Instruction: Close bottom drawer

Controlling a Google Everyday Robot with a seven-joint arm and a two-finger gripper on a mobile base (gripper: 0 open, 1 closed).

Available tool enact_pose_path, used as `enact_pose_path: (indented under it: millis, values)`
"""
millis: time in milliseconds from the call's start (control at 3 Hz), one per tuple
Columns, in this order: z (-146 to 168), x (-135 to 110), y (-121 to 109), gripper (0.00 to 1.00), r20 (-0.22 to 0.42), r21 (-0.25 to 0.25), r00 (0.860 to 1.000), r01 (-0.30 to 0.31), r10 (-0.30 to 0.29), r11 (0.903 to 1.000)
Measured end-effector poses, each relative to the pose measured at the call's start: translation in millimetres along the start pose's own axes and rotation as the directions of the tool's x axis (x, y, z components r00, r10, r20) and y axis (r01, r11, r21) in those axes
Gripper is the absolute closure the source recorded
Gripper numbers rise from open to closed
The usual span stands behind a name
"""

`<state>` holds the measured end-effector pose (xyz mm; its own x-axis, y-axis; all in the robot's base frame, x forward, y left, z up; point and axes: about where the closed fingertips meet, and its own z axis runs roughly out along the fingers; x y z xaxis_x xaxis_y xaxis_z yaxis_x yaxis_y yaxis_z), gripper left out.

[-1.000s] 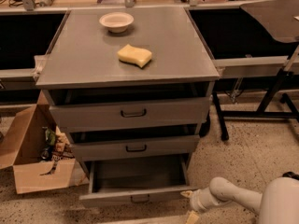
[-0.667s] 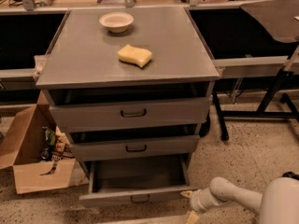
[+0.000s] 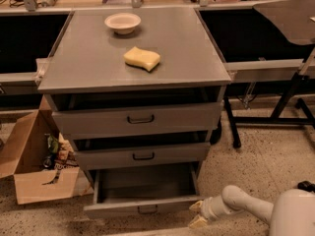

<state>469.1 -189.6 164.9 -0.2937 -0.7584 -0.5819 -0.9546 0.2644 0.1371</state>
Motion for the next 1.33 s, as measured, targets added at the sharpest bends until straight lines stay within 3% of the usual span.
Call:
enact_pose_path:
  millis: [333,667,1000,1333]
  values:
    - [0.4,-1.7,-41.7,0.64,0.044,0.096,0.996,-0.080,0.076,0.9922]
    - [0.0,-4.4,-54.7,0.86,0.080,0.141,0.988,-0.140,0.130,0.9800]
    - [-0.2,-8.2,-65.1,1.00,0.105,0.172,0.982,-0.172,0.155,0.9701]
    - [1.8,-19.1,-88.2,1.00,0.151,0.187,0.973,-0.200,0.173,0.9617]
